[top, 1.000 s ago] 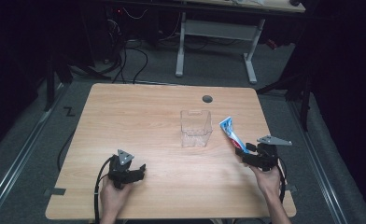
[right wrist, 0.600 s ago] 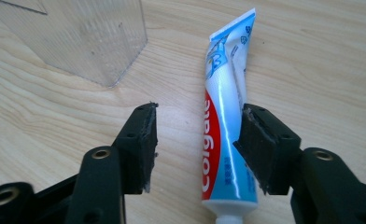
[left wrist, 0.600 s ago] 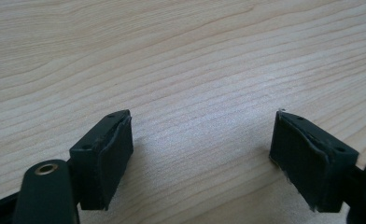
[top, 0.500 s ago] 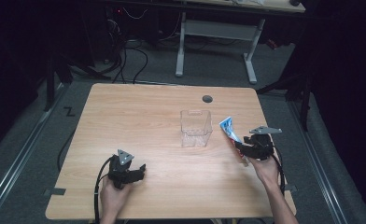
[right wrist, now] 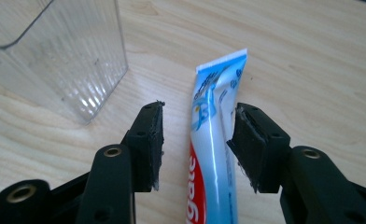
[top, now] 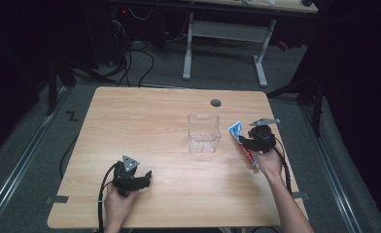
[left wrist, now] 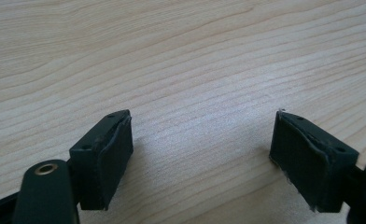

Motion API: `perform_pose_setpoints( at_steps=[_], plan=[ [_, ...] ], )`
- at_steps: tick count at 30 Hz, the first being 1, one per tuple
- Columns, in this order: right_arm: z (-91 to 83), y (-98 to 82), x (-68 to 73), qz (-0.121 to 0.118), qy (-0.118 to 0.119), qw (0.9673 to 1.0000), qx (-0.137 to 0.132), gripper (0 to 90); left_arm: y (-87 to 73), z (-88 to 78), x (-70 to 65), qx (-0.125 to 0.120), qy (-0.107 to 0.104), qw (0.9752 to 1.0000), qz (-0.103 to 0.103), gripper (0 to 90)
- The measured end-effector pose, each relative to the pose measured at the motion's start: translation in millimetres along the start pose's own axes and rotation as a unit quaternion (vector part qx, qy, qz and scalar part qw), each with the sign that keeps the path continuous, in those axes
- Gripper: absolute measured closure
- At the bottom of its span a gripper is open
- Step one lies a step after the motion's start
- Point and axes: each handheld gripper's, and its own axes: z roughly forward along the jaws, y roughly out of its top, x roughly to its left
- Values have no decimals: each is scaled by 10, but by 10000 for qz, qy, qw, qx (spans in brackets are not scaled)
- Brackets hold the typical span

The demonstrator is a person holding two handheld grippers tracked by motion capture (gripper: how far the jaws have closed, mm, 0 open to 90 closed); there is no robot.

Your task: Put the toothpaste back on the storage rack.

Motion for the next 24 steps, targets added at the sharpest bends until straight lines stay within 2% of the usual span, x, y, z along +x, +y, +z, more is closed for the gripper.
perform_pose_setpoints(
  at_steps=[3, 15, 21, 24],
  plan=[
    [24, 40, 3, -39, -42, 10000, 27, 527, 0, 0, 0, 0, -1, 10000, 2, 214],
    [269, 202, -43, 125, 138, 9993, 334, 493, 0, 0, 1, 4, -2, 10000, 4, 214],
    [413, 250, -29, 91, 48, 9985, 530, 484, 0, 0, 0, 1, -2, 10000, 0, 214],
    [486, 249, -42, 214, 49, 9978, 630, 483, 0, 0, 0, 1, -2, 10000, 1, 214]
  ],
)
